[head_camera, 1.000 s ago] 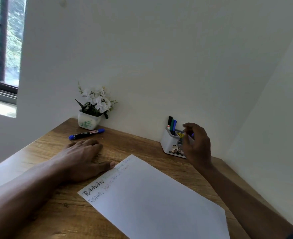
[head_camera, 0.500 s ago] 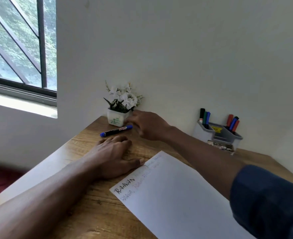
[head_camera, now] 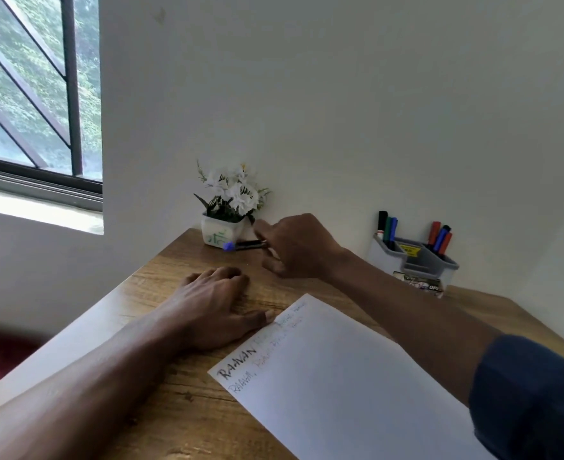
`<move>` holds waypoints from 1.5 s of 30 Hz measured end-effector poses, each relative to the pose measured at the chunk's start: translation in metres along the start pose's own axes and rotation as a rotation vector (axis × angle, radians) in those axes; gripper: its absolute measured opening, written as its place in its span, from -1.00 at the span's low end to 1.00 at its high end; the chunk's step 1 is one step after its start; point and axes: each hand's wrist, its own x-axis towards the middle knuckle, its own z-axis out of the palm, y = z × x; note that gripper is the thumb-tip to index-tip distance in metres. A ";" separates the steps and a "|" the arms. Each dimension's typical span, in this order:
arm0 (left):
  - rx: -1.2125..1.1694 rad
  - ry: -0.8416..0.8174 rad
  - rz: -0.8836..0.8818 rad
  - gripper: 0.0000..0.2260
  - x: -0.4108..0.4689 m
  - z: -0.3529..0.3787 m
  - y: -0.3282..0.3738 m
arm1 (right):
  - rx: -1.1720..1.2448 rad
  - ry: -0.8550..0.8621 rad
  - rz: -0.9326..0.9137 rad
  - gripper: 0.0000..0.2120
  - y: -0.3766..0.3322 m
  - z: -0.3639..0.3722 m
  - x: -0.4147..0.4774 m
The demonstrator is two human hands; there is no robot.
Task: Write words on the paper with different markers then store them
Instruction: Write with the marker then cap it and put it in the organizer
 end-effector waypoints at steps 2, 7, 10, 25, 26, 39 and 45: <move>-0.003 0.012 0.008 -0.20 0.000 0.001 -0.001 | 0.120 0.088 0.180 -0.71 0.004 -0.016 -0.023; -0.057 0.171 0.079 -0.16 -0.002 0.001 0.002 | 1.201 0.256 0.677 -0.97 -0.017 -0.044 -0.076; -0.107 0.395 0.203 -0.14 -0.005 -0.004 0.005 | 1.585 0.288 0.772 -0.90 -0.038 -0.060 -0.102; -0.112 0.591 0.528 -0.75 -0.022 -0.001 0.027 | 1.936 0.255 0.869 -0.82 -0.073 -0.056 -0.120; -0.114 0.592 0.528 -0.74 -0.023 -0.001 0.028 | 1.942 0.260 0.860 -0.77 -0.073 -0.055 -0.120; -0.412 0.487 0.448 -0.91 -0.021 0.007 0.034 | 2.184 0.258 0.973 -0.70 -0.069 -0.053 -0.115; -0.620 0.357 0.414 -0.90 -0.019 0.009 0.036 | 2.239 0.169 0.969 -0.72 -0.064 -0.054 -0.114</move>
